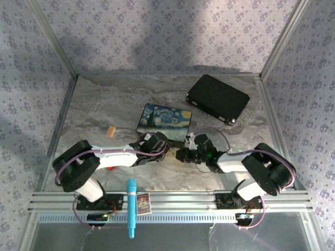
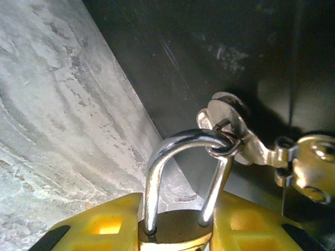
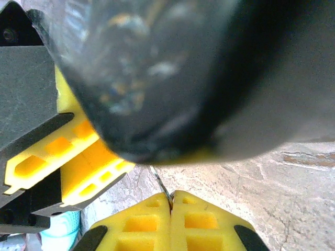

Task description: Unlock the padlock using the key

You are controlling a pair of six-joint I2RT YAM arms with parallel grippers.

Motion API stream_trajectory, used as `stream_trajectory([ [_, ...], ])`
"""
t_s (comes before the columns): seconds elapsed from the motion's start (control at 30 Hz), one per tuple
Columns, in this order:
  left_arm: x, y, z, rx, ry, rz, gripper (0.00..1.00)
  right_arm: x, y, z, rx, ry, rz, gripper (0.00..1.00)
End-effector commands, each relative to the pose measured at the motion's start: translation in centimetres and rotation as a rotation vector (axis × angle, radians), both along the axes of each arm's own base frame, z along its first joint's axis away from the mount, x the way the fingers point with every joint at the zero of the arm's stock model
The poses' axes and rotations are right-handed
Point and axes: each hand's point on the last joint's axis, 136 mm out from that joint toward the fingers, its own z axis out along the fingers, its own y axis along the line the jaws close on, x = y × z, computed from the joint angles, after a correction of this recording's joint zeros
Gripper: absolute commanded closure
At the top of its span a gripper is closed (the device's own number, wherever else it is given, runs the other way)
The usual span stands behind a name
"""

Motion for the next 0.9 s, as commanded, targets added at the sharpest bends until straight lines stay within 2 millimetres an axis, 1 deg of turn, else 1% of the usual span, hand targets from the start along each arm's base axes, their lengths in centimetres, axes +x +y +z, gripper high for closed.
stream_trajectory([
  [0.0, -1.8, -3.5, 2.3, -0.117, 0.038, -0.121, 1.00, 2.1, 0.3, 2.4, 0.062, -0.091, -0.025, 1.00],
  [0.07, -1.9, -3.4, 2.2, -0.114, 0.039, -0.122, 1.00, 2.0, 0.3, 2.4, 0.044, -0.106, -0.019, 1.00],
  [0.23, -1.9, -3.4, 1.5, -0.094, 0.054, -0.120, 1.00, 1.4, 1.0, 2.4, -0.027, -0.147, 0.010, 1.00],
  [0.4, -1.8, -3.9, 1.0, -0.102, 0.064, -0.119, 0.99, 1.2, 1.3, 2.1, -0.050, -0.145, 0.023, 1.00],
  [0.5, -1.9, -4.3, 0.9, -0.109, 0.068, -0.130, 0.99, 1.7, 0.7, 2.1, 0.005, -0.111, -0.003, 1.00],
  [0.6, -2.1, -4.1, 0.7, -0.088, 0.065, -0.137, 0.99, 2.1, -0.2, 2.3, 0.041, -0.086, -0.020, 1.00],
  [0.77, -2.3, -3.9, 0.1, -0.081, 0.072, -0.132, 1.00, 1.9, -0.2, 2.6, 0.106, -0.035, 0.002, 1.00],
  [0.87, -2.3, -3.9, 0.0, -0.081, 0.071, -0.133, 1.00, 1.8, -0.1, 2.6, 0.124, -0.017, 0.006, 1.00],
])
